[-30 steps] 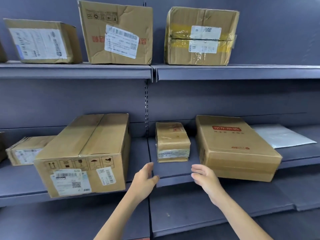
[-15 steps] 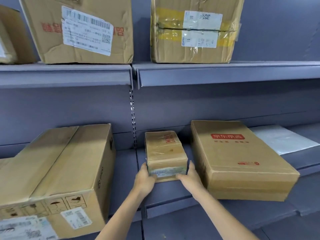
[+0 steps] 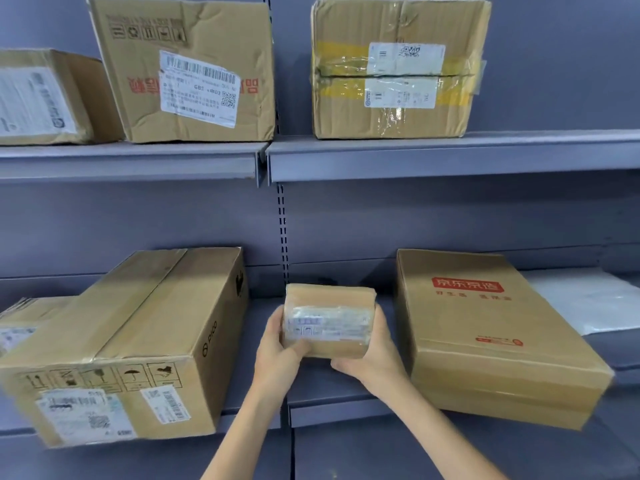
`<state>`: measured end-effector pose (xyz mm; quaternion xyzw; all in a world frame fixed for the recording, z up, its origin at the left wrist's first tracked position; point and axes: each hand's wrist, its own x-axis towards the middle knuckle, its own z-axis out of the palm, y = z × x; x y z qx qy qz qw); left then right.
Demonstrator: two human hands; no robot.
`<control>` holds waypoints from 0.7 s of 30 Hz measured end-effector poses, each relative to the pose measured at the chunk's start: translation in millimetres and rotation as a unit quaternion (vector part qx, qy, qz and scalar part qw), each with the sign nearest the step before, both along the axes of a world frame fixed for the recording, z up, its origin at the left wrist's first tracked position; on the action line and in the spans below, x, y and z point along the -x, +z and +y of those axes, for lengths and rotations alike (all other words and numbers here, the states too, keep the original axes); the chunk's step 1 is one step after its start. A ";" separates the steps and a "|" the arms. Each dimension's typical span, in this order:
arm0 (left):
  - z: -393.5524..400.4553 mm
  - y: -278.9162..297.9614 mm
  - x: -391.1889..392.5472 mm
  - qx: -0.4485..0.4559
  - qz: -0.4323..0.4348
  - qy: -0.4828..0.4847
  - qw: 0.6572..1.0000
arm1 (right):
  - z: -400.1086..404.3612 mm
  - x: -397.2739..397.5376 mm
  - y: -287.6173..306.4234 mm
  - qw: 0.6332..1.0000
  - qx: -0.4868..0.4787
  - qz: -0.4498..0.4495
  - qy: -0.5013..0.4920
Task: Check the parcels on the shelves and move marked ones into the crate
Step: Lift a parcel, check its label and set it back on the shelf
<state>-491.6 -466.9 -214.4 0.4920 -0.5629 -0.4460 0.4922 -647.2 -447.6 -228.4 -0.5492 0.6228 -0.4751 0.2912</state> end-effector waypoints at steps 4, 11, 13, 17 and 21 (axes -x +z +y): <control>17.7 21.6 -1.6 0.047 0.035 -0.002 0.998 | 18.7 -1.7 25.3 0.995 0.080 0.067 -0.009; 54.9 57.2 -5.9 0.189 -0.002 -0.042 0.981 | 41.5 0.6 41.0 0.984 0.159 0.083 -0.023; 60.8 68.0 -9.2 0.235 -0.056 -0.051 0.969 | 50.0 5.0 43.8 0.988 0.153 0.005 -0.026; 69.2 85.6 -9.4 0.288 -0.173 -0.056 0.940 | 62.7 16.5 44.3 0.993 0.103 -0.051 0.039; 80.7 90.7 -3.0 0.300 -0.230 -0.069 0.923 | 71.9 24.7 46.0 0.995 0.050 -0.020 0.078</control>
